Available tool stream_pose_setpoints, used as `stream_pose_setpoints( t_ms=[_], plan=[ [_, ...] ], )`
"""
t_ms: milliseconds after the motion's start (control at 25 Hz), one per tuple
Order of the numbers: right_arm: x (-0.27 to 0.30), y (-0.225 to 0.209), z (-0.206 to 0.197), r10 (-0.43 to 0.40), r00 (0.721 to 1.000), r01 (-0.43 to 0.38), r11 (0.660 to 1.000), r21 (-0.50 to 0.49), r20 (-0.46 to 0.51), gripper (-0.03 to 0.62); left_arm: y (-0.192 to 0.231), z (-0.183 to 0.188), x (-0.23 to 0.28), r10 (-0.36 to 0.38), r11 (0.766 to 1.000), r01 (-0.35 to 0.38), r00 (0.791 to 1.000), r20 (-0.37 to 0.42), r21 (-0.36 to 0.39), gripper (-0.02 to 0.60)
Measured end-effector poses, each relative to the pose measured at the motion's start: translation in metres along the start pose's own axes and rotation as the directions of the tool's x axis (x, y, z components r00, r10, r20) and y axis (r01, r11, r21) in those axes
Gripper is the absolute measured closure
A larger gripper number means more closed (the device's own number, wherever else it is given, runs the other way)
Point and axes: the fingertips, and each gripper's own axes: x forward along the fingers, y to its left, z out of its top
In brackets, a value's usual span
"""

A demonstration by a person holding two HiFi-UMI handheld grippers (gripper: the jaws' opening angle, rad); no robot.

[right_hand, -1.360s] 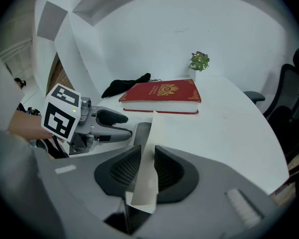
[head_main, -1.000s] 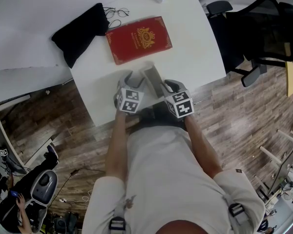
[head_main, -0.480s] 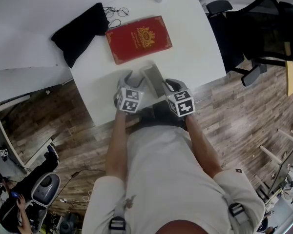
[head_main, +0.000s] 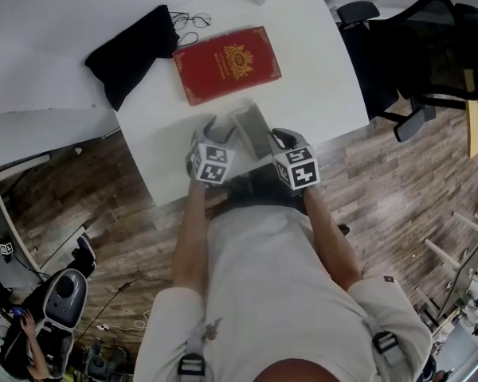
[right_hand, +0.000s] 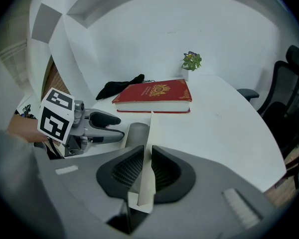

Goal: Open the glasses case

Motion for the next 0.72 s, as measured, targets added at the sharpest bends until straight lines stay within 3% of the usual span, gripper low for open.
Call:
stream_pose_setpoints(
  t_ms=[120, 720],
  plan=[
    [0.0001, -0.0009, -0.0003, -0.003, 1.0, 0.003, 1.0, 0.002, 0.001, 0.545, -0.0004, -0.0004, 0.0002, 0.007, 1.0, -0.007, 1.0, -0.01, 0.023, 0.33],
    [-0.0048, -0.009, -0.004, -0.035, 0.999, 0.035, 0.999, 0.015, 0.006, 0.546, 0.0001, -0.0008, -0.0018, 0.006, 1.0, -0.006, 1.0, 0.0, 0.001, 0.33]
  ],
)
